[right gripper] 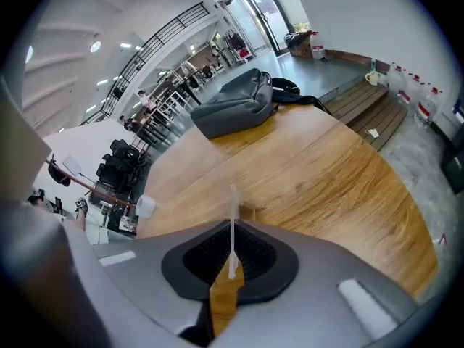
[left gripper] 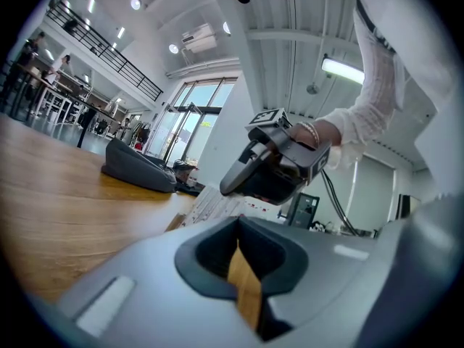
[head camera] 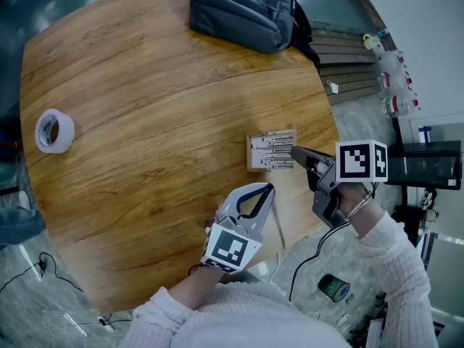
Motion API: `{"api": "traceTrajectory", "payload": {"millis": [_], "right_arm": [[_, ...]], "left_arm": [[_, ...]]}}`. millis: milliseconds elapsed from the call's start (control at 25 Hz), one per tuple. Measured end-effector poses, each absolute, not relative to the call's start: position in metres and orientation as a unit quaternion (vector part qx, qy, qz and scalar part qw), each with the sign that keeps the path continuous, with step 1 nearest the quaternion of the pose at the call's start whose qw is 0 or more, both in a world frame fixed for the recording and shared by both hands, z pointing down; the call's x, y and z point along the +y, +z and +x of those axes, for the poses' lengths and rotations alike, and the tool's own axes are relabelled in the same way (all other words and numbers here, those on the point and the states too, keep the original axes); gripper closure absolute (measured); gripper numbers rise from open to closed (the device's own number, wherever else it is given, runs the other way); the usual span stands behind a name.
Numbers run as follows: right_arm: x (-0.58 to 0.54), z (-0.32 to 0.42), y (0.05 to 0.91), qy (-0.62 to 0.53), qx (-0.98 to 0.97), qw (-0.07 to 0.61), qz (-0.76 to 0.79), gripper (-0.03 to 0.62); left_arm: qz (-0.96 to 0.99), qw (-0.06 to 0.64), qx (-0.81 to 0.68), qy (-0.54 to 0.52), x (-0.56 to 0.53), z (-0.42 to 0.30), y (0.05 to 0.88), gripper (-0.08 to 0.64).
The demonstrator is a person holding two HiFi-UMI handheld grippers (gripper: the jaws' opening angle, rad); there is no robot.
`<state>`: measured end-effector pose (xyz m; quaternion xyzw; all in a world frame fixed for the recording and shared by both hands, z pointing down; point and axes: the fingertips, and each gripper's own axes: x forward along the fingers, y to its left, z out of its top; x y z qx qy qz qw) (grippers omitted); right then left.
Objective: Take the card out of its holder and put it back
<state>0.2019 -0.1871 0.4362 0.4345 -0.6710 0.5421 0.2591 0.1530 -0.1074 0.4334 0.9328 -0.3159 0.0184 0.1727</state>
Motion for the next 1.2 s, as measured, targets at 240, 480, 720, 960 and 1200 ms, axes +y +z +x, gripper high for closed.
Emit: {"api": "traceTrajectory", "payload": {"millis": [240,480,720,960,1200], "right_arm": [[-0.188,0.202,0.434,0.528,-0.676,0.277,0.433,0.591],[-0.19,0.202,0.431,0.513,-0.679,0.288,0.44,0.591],[-0.189,0.204,0.426,0.502,-0.68,0.294,0.447,0.591],[-0.189,0.203,0.421,0.49,-0.682,0.296,0.455,0.591],[-0.186,0.202,0.409,0.475,-0.687,0.299,0.461,0.591]], "left_arm": [[0.931,0.177,-0.319,0.014,-0.112,0.151,0.432,0.552],[0.931,0.169,-0.322,0.021,-0.113,0.147,0.431,0.552],[0.93,0.178,-0.322,0.012,-0.113,0.144,0.429,0.551],[0.931,0.169,-0.324,0.017,-0.112,0.141,0.428,0.552],[0.931,0.173,-0.321,0.009,-0.109,0.138,0.424,0.552]]}}
